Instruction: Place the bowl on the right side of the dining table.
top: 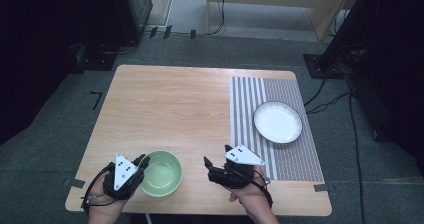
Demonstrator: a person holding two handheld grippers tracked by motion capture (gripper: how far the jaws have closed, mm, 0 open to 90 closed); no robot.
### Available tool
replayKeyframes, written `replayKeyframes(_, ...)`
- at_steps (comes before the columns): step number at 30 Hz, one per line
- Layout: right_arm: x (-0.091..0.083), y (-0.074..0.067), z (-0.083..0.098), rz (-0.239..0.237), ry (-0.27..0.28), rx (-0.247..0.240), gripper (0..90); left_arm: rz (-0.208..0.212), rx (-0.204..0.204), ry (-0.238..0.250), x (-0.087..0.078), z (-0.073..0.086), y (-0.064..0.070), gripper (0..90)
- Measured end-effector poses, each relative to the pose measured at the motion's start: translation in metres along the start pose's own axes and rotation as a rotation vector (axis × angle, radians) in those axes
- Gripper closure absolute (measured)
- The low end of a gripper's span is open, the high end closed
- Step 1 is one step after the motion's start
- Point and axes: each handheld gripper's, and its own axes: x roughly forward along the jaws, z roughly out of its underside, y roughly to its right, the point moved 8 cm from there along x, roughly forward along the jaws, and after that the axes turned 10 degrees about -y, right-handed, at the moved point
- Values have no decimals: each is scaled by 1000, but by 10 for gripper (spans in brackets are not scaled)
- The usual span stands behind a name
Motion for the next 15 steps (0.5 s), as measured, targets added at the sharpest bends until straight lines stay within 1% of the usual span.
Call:
replayKeyframes(3, 10, -16, 0, -34, -16, -16, 258, -6, 9, 5, -1, 0, 0, 802)
replayKeyframes(7, 22, -33, 0, -62, -34, -40, 258, -6, 10, 8, -1, 0, 0, 802)
replayKeyframes(10, 28, -41, -1, -73, -36, -51, 262, -8, 9, 10, -1, 0, 0, 803)
replayKeyframes(14, 36, -50, -4, -93, -40, -40, 282, -12, 13, 16, -2, -1, 0, 804)
replayKeyframes(15, 37, -51, -4, -98, -42, -43, 282, -13, 15, 18, -2, -1, 0, 805)
